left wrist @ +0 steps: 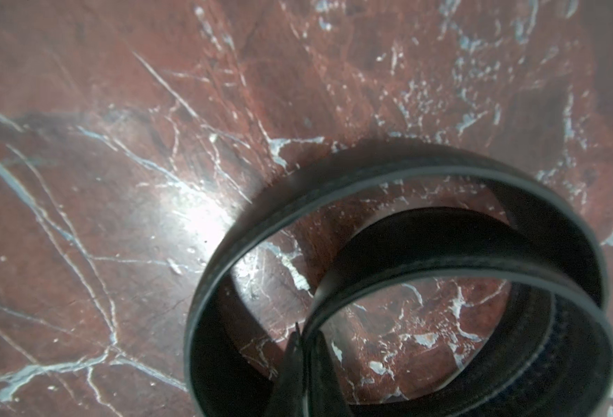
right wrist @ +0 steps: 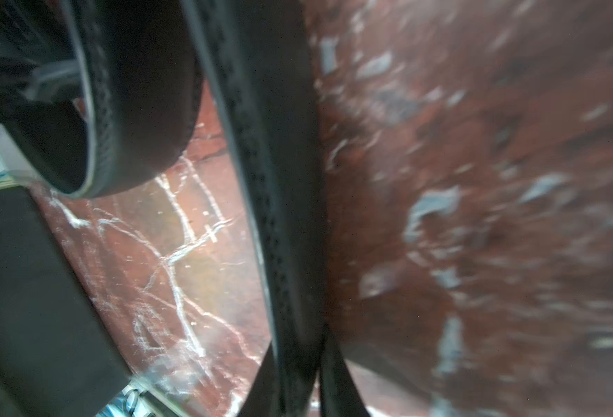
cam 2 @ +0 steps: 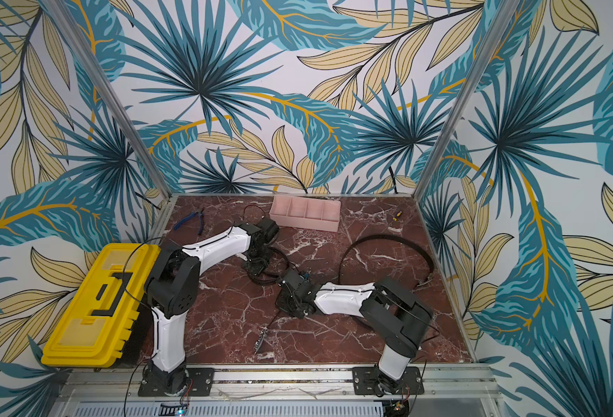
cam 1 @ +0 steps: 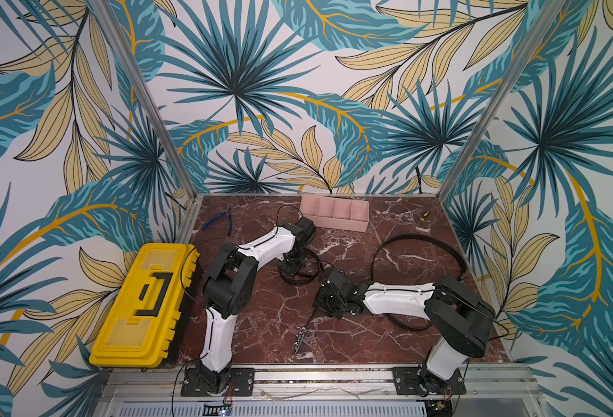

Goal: Place the belts into the storage roll
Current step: Roll the belt at the center of the board.

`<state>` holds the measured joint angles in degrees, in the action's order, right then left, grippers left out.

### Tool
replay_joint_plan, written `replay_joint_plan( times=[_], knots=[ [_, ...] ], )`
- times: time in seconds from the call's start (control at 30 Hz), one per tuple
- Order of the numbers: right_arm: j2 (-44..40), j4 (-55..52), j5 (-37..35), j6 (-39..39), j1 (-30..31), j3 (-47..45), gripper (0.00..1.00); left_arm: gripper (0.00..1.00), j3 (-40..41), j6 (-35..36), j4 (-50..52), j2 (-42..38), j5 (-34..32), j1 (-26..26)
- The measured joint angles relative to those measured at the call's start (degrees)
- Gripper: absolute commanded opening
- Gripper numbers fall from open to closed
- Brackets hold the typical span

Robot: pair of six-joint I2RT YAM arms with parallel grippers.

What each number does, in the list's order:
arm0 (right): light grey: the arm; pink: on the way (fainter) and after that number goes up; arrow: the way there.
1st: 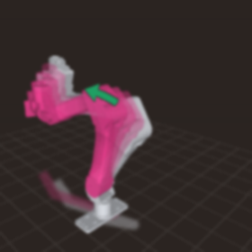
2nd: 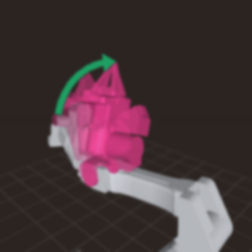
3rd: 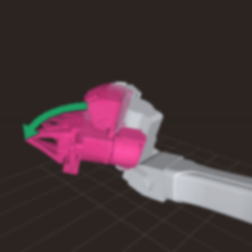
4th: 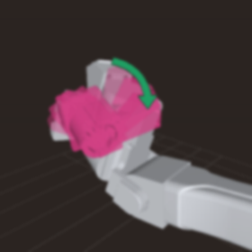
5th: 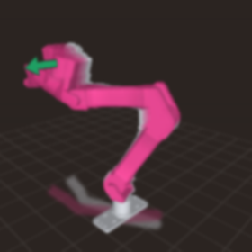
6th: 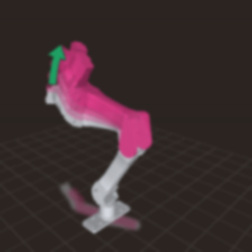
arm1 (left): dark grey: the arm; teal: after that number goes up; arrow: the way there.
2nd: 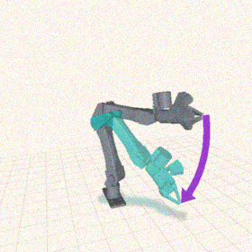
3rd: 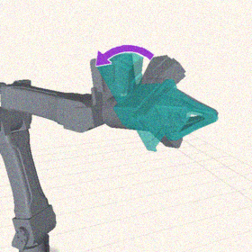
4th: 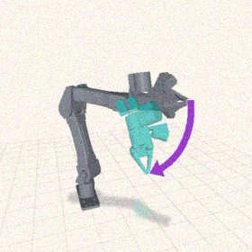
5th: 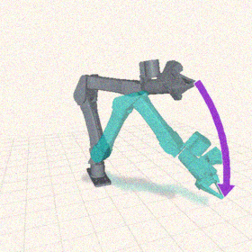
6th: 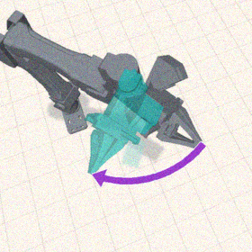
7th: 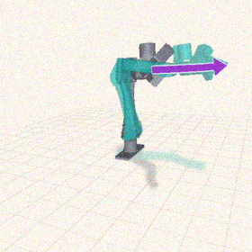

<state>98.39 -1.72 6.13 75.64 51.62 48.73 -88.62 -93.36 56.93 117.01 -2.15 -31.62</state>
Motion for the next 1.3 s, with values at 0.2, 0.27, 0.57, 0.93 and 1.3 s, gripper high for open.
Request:
replay_joint_plan(
  times=[0.2,0.27,0.57,0.93,1.3],
  knots=[
    [1.55,1.97,2.05,0.24,0.50,2.16,0.56,0.00,0.04,-0.24,0.00,0.00,0.48,0.15],
    [0.63,1.77,2.08,-0.87,0.20,1.73,0.61,0.00,-0.22,0.17,0.15,0.13,1.01,0.33],
    [-9.27,-12.55,2.43,-27.91,-9.51,7.98,0.74,0.00,-0.42,6.16,0.52,0.35,3.39,1.44],
    [1.03,-14.91,8.46,-69.77,-15.34,17.97,0.66,0.00,0.09,9.51,0.72,0.33,6.64,2.97],
    [4.02,-4.57,12.41,-78.62,-16.20,13.49,0.58,0.00,-5.40,10.16,6.19,3.67,7.67,3.43]
  ],
)
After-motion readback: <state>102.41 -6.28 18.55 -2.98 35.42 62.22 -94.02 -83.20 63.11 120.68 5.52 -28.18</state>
